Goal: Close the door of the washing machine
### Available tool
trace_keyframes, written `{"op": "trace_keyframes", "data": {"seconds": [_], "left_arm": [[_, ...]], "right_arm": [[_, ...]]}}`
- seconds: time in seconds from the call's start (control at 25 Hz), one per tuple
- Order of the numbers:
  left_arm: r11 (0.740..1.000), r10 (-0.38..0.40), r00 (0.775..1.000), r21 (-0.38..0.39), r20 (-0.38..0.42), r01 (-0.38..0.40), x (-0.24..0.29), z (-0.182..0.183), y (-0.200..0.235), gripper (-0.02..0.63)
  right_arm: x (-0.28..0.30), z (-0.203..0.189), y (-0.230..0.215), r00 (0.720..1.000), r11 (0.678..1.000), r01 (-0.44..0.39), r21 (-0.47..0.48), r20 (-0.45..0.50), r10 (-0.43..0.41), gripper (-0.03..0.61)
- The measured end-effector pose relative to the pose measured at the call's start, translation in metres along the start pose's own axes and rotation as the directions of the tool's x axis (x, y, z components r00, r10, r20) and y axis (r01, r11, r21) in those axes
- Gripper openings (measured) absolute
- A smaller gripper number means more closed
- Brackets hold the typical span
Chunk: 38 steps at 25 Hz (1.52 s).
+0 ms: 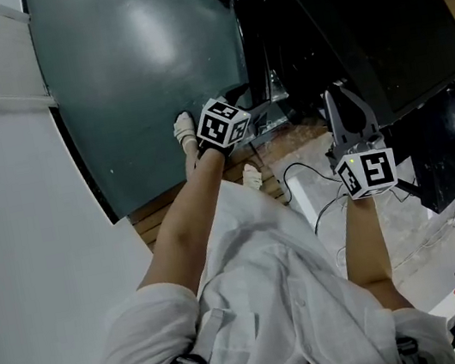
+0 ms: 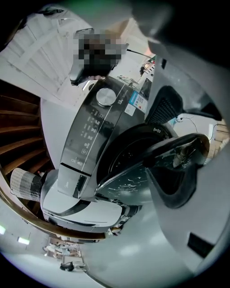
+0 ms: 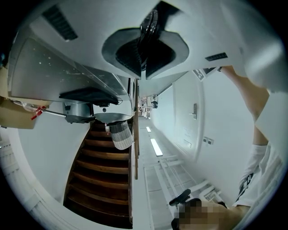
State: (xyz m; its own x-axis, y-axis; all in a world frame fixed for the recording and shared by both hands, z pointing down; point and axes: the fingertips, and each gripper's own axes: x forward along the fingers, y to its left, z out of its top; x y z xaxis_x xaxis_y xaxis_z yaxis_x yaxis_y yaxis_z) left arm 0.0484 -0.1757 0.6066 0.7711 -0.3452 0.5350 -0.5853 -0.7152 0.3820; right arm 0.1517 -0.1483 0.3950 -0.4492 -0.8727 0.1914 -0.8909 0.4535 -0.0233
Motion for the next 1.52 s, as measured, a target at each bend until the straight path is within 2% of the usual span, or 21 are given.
{"op": "trace_keyframes", "data": {"seconds": [0.24, 0.44, 0.56, 0.8, 1.12, 1.32, 1.52], "left_arm": [[1.000, -0.006, 0.999, -0.030, -0.033, 0.005, 0.012, -0.011, -0.016, 0.295], [0.997, 0.007, 0.999, -0.079, -0.032, -0.009, 0.017, -0.015, -0.021, 0.291], [0.996, 0.001, 0.999, -0.087, -0.045, -0.005, 0.019, -0.017, -0.023, 0.278], [0.988, -0.023, 0.999, -0.150, -0.039, 0.017, 0.024, -0.018, -0.027, 0.270], [0.991, -0.084, 0.993, -0.113, -0.078, 0.075, 0.042, -0.011, -0.035, 0.233], [0.991, -0.127, 0.985, -0.057, -0.113, 0.122, 0.060, -0.004, -0.043, 0.215], [0.990, -0.139, 0.983, -0.015, -0.121, 0.138, 0.079, 0.005, -0.051, 0.209]], "right_arm": [[-0.001, -0.005, -0.001, 1.000, 1.000, 0.001, 0.001, -0.010, -0.001, 0.034], [-0.001, -0.006, 0.001, 1.000, 1.000, 0.006, 0.003, -0.009, -0.006, 0.034], [-0.001, -0.009, 0.000, 1.000, 1.000, 0.011, 0.007, -0.013, -0.011, 0.034], [0.000, -0.013, 0.000, 1.000, 1.000, 0.014, 0.012, -0.019, -0.014, 0.034], [0.002, -0.008, -0.001, 1.000, 1.000, 0.024, 0.008, -0.007, -0.024, 0.034], [0.000, -0.001, -0.008, 0.999, 0.999, 0.042, 0.004, -0.001, -0.042, 0.034], [0.000, -0.003, -0.010, 0.999, 0.999, 0.054, 0.005, -0.007, -0.054, 0.034]]}}
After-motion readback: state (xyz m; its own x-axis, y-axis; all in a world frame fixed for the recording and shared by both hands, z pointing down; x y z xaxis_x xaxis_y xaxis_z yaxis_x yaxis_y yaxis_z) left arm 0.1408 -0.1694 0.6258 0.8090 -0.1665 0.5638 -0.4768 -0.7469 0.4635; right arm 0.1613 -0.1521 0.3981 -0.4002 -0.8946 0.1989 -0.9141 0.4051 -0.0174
